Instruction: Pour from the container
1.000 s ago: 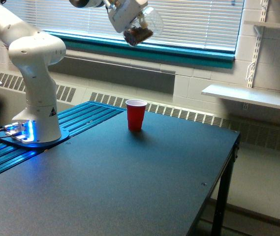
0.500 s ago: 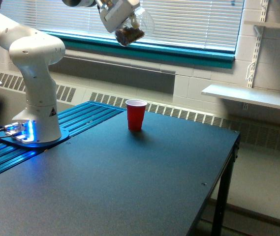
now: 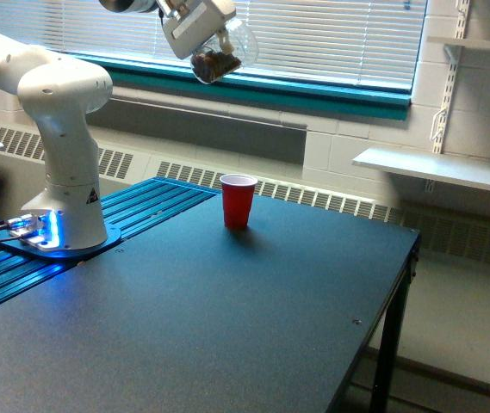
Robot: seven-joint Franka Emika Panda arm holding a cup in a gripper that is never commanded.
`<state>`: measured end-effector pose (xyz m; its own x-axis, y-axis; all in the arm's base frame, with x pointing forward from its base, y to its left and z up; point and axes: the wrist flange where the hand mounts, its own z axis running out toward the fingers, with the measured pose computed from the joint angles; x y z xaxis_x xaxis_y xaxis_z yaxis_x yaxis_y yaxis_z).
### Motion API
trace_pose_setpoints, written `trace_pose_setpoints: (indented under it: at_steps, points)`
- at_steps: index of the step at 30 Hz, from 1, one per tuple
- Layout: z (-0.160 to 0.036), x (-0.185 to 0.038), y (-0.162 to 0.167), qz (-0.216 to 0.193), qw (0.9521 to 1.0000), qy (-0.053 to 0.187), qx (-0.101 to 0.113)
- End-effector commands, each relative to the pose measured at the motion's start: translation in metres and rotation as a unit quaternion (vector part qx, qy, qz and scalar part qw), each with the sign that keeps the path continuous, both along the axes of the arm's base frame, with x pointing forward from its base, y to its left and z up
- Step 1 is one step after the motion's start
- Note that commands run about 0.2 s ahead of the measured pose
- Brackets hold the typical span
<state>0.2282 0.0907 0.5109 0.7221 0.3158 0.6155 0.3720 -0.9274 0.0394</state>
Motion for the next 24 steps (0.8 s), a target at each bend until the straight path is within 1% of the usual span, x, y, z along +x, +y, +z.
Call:
trace_pose_setpoints:
  at_steps: [1,4,13,24]
  points:
    - [-0.018,-0.004,0.007,0.023,0.9994,0.016,-0.021]
    - [-0.021,-0.004,0.013,0.030,0.9989,0.018,-0.030]
    - [-0.029,-0.004,0.035,0.042,0.9977,0.025,-0.046]
    - [-0.043,-0.003,0.059,0.052,0.9955,0.041,-0.067]
